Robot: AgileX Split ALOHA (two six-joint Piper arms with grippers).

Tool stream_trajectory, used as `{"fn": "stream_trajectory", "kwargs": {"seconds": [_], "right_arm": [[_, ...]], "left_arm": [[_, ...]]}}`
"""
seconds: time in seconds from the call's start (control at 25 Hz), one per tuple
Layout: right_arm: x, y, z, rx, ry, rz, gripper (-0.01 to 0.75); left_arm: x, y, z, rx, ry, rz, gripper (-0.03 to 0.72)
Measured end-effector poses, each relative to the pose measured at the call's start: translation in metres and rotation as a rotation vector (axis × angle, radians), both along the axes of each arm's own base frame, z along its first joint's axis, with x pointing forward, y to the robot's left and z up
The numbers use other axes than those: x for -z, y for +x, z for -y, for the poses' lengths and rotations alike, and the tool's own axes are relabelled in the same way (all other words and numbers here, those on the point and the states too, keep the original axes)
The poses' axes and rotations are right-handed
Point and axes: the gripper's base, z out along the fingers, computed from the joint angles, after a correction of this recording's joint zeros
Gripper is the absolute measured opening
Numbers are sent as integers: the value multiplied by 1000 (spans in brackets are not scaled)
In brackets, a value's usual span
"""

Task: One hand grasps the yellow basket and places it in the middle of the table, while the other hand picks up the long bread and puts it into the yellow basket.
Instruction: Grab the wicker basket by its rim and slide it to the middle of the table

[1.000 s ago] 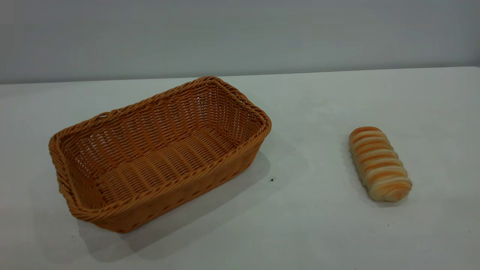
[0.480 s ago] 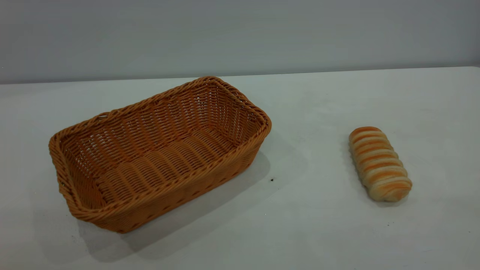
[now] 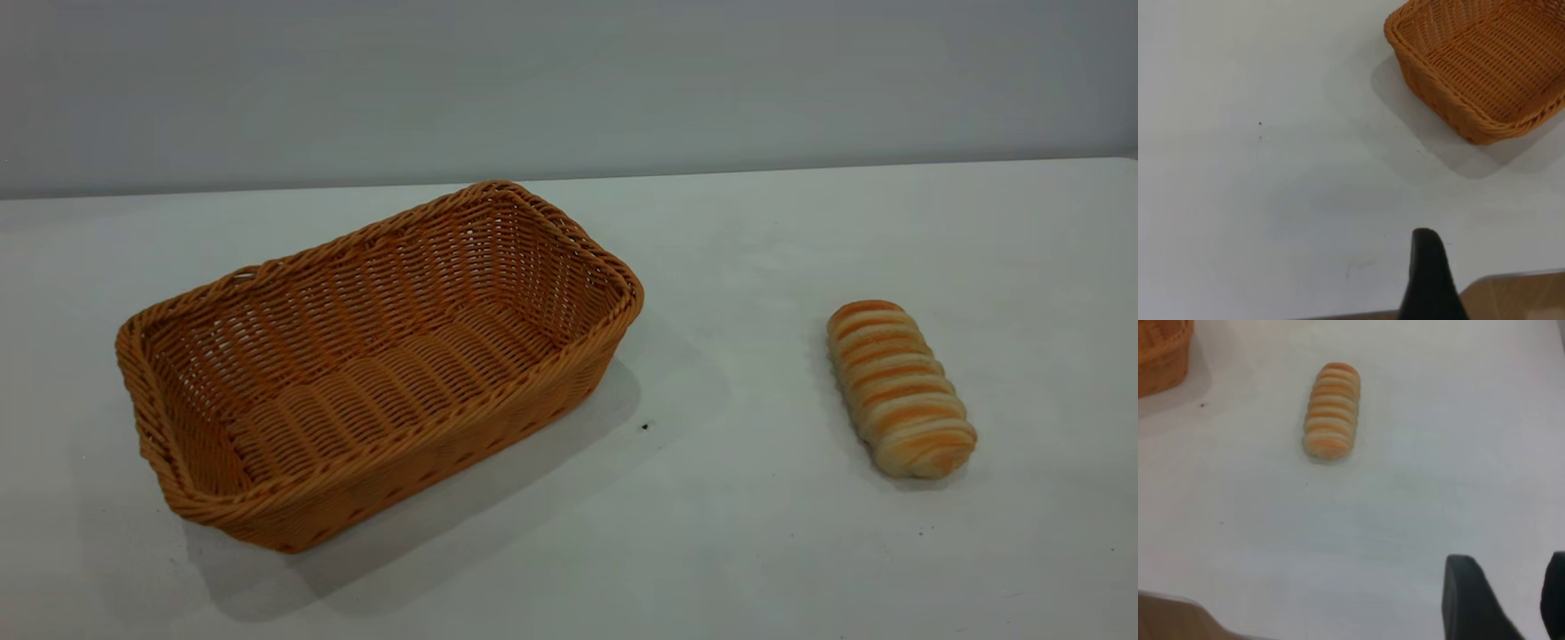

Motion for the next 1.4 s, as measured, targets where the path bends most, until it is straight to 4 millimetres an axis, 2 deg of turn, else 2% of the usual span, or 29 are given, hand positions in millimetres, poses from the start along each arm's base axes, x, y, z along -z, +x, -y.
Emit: {"fn": "stream_trajectory", "kwargs": {"seconds": [0.32, 0.48, 0.6, 0.68, 0.8, 0.96, 1.2, 1.4], "right_arm": [[0, 0, 0, 0, 0, 0, 305], [-1, 0, 0, 0, 1, 8, 305], [-8, 0, -2, -10, 15, 58, 305], [-14, 4, -4, -30, 29, 88, 308], [-20, 19, -8, -72, 63, 88, 330], [-28, 37, -13, -123, 74, 110, 367], [-31, 50, -13, -137, 51, 129, 379], [-32, 52, -12, -133, 46, 136, 380]], "left_arm": [[-1, 0, 0, 16, 16, 5, 553], [-17, -1, 5, 49, -34, 89, 553], [-19, 11, 7, 55, -44, -15, 553], [-20, 27, 7, 50, -45, -97, 553], [-21, 60, 7, 27, -63, -186, 553], [-9, 115, 8, -13, -87, -323, 553], [38, 189, 11, -102, -165, -490, 553], [74, 221, 15, -173, -252, -557, 553]]}}
